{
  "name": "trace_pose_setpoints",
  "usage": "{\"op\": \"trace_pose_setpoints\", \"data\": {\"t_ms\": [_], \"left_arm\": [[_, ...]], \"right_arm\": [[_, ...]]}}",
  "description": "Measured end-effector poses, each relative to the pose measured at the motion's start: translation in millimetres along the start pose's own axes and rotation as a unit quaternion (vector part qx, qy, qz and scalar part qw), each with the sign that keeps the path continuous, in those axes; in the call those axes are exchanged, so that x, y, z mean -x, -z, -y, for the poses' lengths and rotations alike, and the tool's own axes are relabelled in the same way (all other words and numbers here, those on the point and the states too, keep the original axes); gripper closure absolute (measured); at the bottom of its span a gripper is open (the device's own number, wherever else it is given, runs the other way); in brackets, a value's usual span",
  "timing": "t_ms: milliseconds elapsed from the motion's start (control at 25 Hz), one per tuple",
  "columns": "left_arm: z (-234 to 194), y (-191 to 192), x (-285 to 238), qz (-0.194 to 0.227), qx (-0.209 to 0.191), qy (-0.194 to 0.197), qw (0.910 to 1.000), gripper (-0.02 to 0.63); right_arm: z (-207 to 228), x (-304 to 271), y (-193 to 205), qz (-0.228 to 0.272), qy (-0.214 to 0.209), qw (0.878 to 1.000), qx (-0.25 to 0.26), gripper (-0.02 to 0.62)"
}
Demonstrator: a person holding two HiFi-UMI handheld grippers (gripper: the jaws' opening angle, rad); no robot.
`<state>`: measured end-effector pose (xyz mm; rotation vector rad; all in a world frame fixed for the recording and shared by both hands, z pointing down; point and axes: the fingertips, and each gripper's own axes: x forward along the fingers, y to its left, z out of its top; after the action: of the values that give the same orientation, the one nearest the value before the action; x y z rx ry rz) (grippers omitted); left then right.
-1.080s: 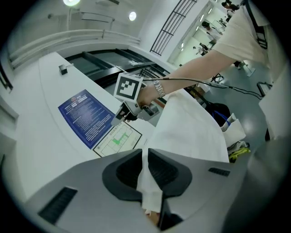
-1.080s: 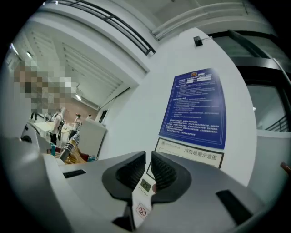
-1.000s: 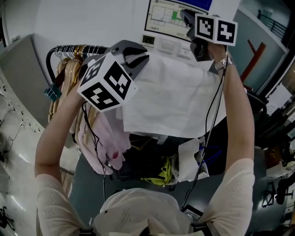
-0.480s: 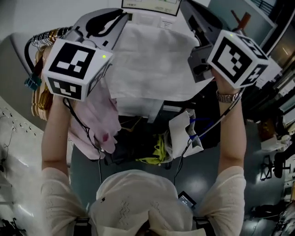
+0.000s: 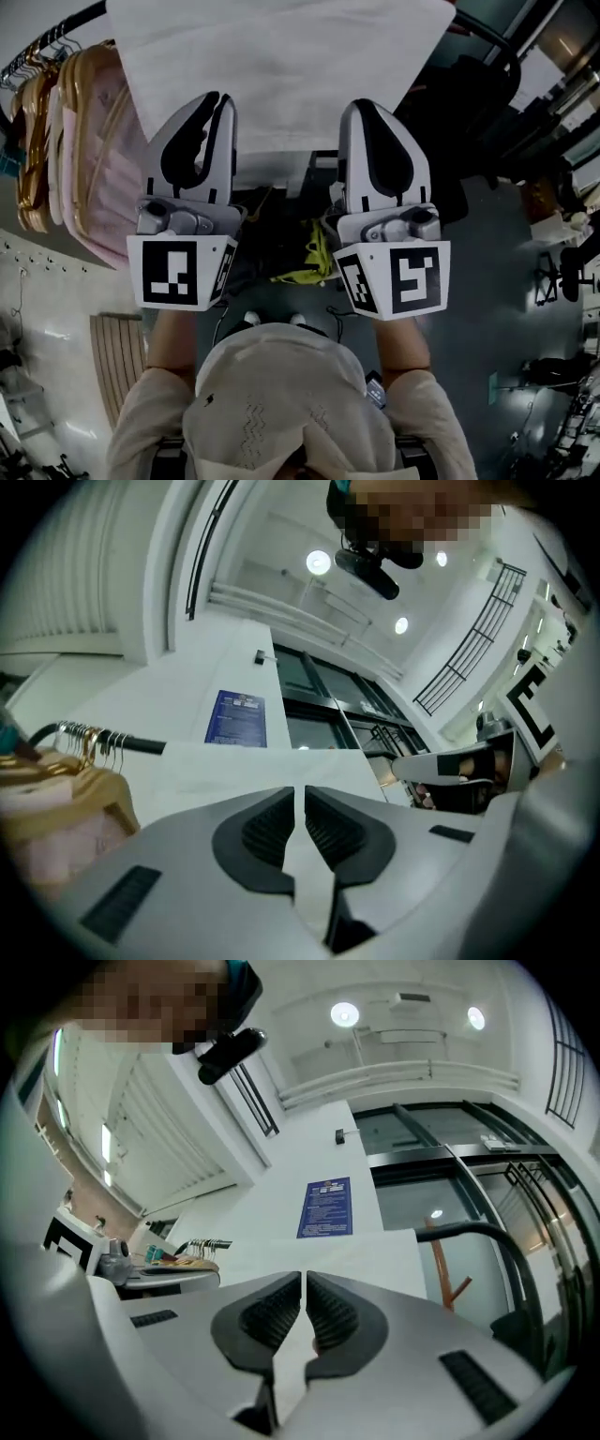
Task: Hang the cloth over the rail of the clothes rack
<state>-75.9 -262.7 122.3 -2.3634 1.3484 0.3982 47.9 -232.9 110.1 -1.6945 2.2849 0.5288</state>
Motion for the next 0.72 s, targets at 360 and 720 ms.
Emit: {"op": "trace_pose_setpoints", "data": {"t_ms": [360,720], "left_arm": [[40.6,105.8,66.3,-0.107,0.014,-0.051,0.9928,0.563],[67.6,180.3,122.1,-0.177,0.058,-0.05,0.9813,0.563]], "right_arm": [[-11.4,62.4,143.1,-0.122,0.029,0.991,-0.053,0.568],[-37.1,119.7,215.9,-0.176,0.006,0.978,-0.112,0.568]]}}
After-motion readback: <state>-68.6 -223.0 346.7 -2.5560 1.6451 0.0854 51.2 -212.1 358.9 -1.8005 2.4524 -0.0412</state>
